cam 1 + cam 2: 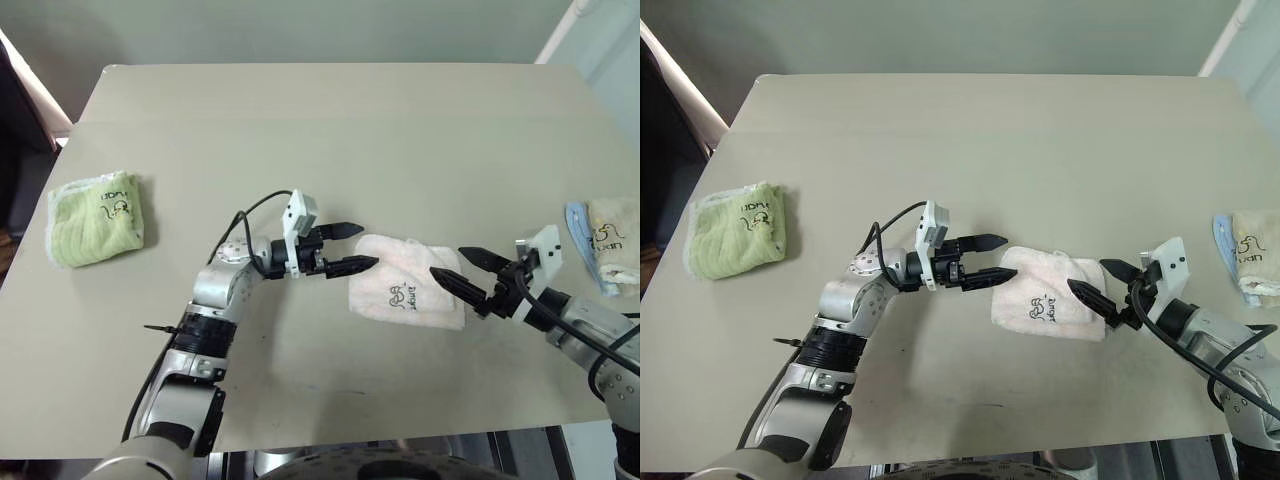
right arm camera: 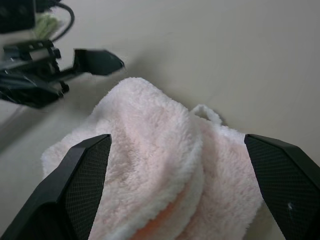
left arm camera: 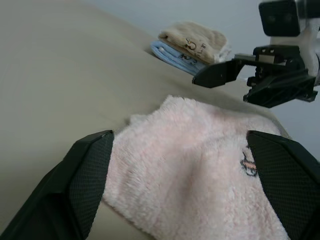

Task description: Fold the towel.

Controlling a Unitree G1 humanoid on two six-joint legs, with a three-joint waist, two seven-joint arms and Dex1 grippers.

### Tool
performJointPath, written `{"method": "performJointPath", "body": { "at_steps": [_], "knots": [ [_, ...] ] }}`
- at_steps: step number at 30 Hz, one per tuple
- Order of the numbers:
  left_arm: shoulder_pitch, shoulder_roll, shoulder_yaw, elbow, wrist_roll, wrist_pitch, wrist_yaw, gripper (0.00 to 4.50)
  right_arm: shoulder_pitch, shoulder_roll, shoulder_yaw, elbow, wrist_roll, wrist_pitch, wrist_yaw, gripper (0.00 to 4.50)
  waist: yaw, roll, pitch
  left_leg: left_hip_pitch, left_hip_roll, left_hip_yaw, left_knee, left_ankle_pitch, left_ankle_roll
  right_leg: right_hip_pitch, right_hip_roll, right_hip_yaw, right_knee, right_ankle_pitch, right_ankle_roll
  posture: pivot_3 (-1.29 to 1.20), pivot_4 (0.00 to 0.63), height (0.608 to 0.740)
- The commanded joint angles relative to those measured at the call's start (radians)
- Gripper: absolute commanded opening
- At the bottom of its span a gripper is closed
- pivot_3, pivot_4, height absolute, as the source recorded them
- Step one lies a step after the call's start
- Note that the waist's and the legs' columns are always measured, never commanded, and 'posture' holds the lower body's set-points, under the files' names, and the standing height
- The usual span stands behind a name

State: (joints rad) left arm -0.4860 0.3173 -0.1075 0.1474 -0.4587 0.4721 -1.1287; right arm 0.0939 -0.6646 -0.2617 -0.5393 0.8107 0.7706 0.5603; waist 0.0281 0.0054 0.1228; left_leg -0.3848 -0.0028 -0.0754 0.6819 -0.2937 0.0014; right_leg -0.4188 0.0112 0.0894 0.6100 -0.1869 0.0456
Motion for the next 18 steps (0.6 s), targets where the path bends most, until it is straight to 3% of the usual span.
{"method": "performJointPath", "body": {
  "at_steps": [1, 8, 11, 18],
  "knots": [
    [0.015, 0.028, 0.015, -0.104, -0.061, 0.076, -0.006, 4.46, -0.017, -0.020, -0.050, 0.000, 0.042, 0.021, 0.010, 4.50, 0.000, 0.000, 0.000, 0.000, 0.000, 0.000, 0.000, 0.000, 0.000, 0.000, 0.000, 0.000, 0.000, 0.000, 0.000, 0.00, 0.150, 0.740],
    [0.039, 0.103, -0.004, -0.114, -0.023, 0.099, 0.018, 4.46, 0.006, -0.097, -0.152, 0.013, 0.147, 0.107, 0.049, 4.50, 0.002, 0.000, 0.001, 0.000, 0.000, 0.001, 0.000, -0.001, 0.000, 0.000, 0.000, 0.000, 0.000, -0.001, -0.001, 0.00, 0.150, 0.740],
    [0.035, 0.132, 0.004, -0.139, -0.058, 0.306, 0.101, 4.46, 0.001, -0.111, -0.164, 0.025, 0.153, 0.124, 0.038, 4.50, 0.000, 0.000, 0.001, 0.001, 0.001, 0.001, 0.000, -0.001, 0.000, 0.000, 0.000, 0.000, 0.000, -0.001, -0.002, 0.00, 0.150, 0.740],
    [-0.012, 0.094, 0.209, -0.148, -0.336, 0.976, 0.300, 4.46, -0.015, -0.114, -0.150, 0.025, 0.148, 0.179, -0.018, 4.50, 0.000, -0.001, 0.001, 0.002, 0.002, 0.003, 0.000, 0.000, -0.001, 0.000, 0.000, -0.001, 0.002, 0.000, -0.004, 0.00, 0.150, 0.740]
  ]
}}
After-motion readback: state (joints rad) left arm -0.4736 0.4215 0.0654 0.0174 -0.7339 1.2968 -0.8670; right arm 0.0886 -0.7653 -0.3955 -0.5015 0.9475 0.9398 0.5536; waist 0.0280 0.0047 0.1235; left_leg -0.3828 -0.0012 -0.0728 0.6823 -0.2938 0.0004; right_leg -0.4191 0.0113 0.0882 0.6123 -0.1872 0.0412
